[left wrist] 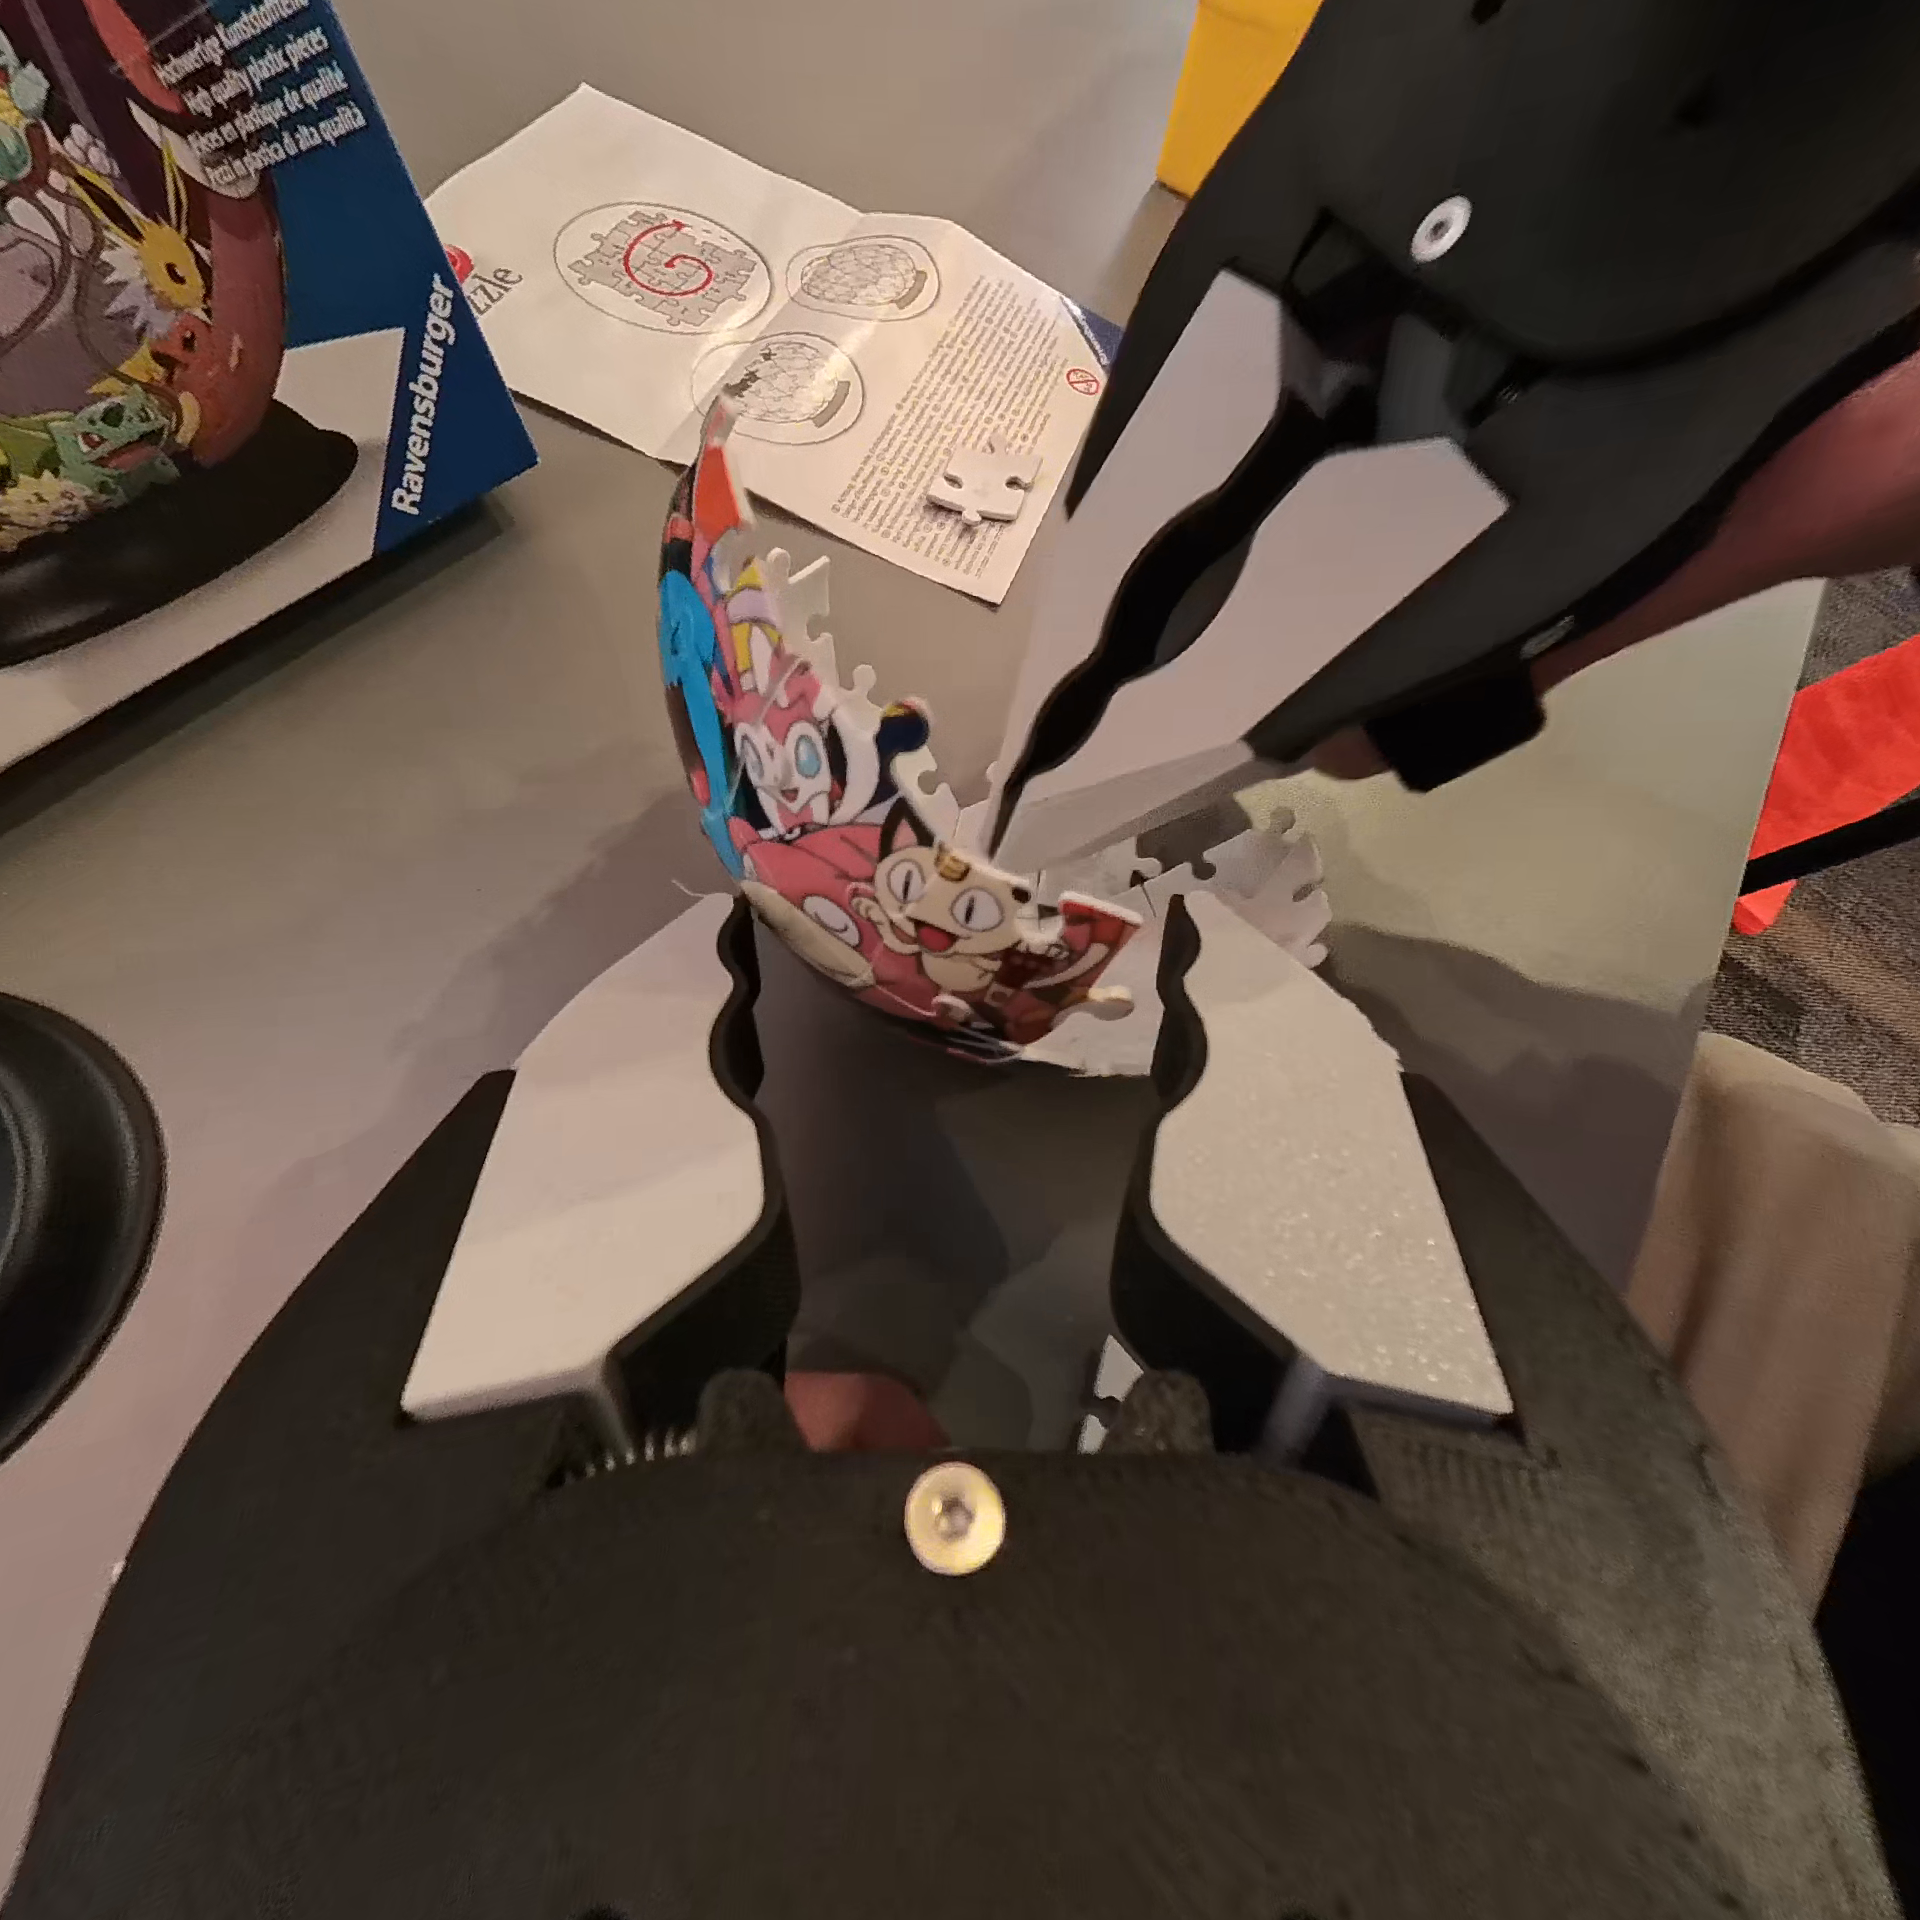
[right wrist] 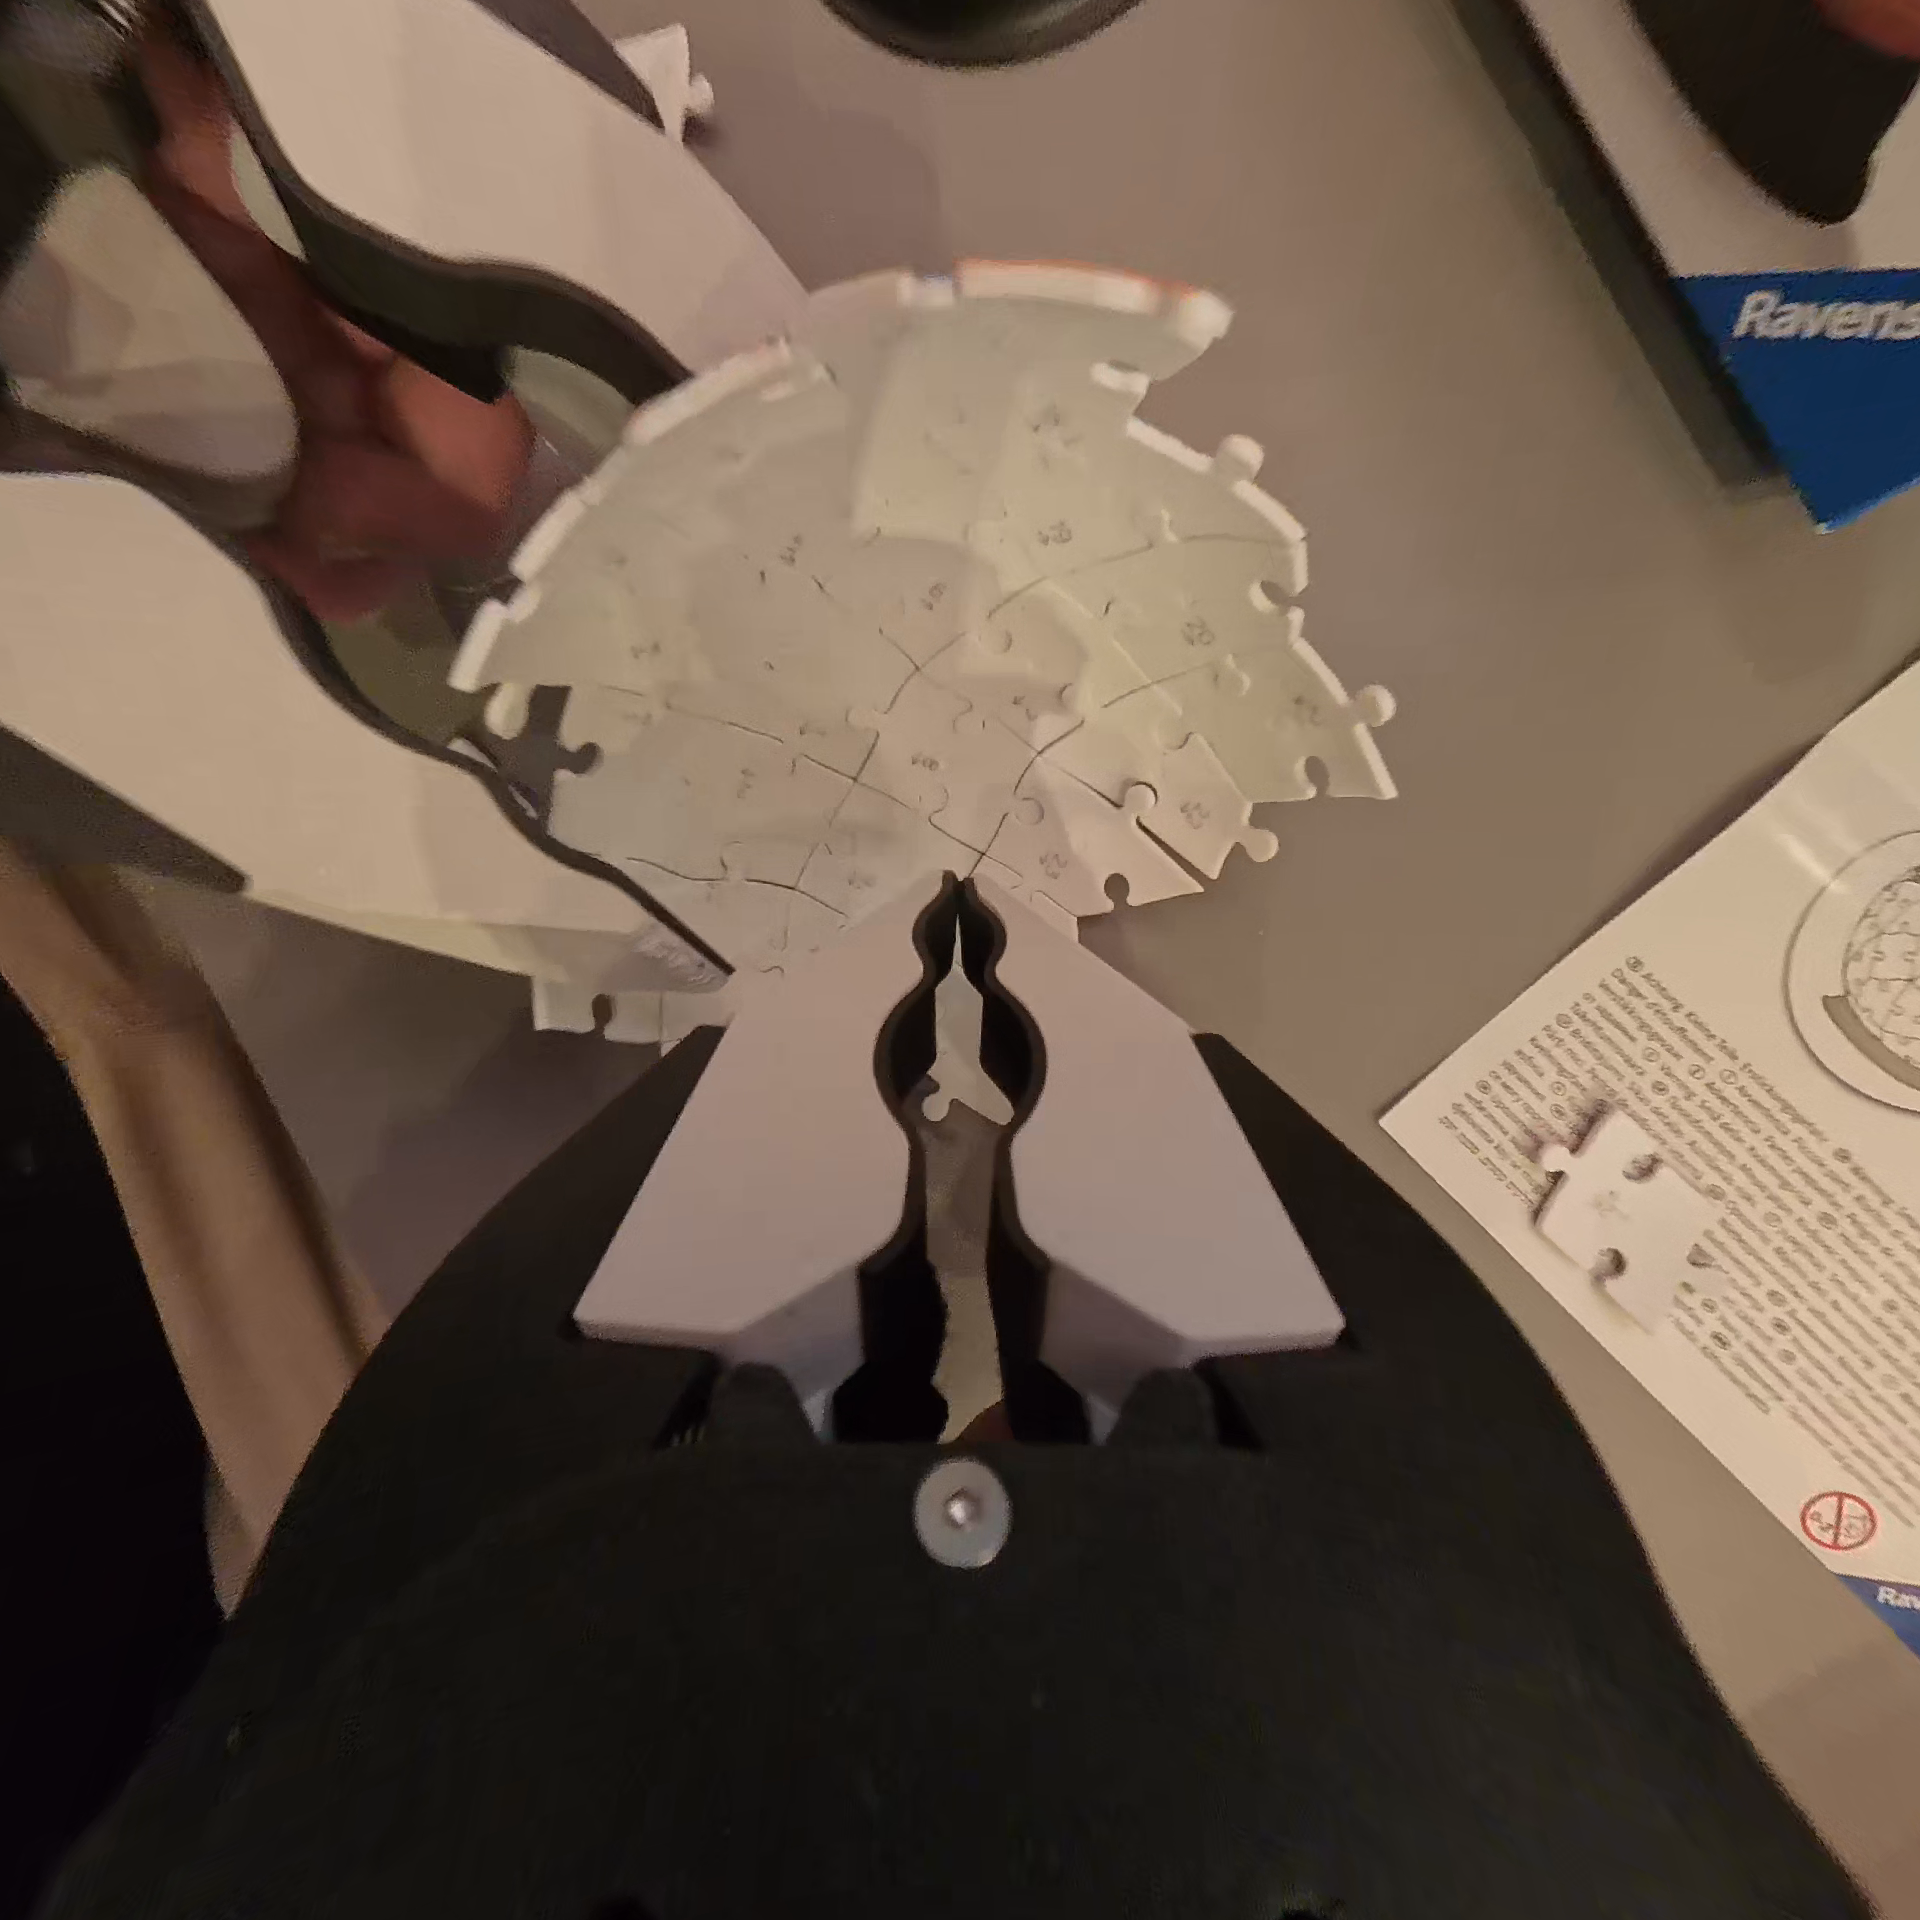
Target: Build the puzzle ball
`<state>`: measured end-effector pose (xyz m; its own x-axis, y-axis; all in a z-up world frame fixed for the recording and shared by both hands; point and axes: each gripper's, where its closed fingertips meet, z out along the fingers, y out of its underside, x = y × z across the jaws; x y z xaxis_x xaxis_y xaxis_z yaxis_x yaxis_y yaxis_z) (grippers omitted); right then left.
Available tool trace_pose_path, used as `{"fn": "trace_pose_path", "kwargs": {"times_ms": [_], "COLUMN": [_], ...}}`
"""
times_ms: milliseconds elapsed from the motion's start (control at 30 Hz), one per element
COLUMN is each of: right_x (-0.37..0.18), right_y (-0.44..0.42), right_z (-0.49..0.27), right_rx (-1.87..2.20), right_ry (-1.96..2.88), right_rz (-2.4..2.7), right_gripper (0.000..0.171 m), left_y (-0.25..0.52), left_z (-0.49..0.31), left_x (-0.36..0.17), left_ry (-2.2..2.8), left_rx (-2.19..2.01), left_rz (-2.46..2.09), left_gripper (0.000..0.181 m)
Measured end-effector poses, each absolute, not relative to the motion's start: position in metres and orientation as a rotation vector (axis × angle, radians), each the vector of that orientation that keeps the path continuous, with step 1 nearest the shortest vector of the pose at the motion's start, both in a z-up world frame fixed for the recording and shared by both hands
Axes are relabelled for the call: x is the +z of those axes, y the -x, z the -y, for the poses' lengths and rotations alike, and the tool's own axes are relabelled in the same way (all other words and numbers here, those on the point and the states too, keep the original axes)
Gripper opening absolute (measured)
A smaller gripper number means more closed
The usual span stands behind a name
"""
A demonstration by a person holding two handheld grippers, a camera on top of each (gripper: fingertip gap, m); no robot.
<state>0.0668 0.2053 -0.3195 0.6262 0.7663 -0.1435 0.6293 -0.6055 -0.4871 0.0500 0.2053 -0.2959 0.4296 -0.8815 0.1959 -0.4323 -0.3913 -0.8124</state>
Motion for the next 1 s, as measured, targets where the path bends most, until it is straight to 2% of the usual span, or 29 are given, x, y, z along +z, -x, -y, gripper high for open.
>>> {"fn": "trace_pose_path", "kwargs": {"times_ms": [1000], "right_x": [-0.333], "right_y": [-0.084], "right_z": [-0.190], "right_rx": [0.432], "right_ry": [2.514], "right_rz": [1.240], "right_gripper": [0.000], "left_y": [-0.053], "left_z": [-0.206], "left_x": [-0.294], "left_ry": [1.981], "left_rx": [-0.832], "left_rz": [-1.106], "left_gripper": [0.072]}}
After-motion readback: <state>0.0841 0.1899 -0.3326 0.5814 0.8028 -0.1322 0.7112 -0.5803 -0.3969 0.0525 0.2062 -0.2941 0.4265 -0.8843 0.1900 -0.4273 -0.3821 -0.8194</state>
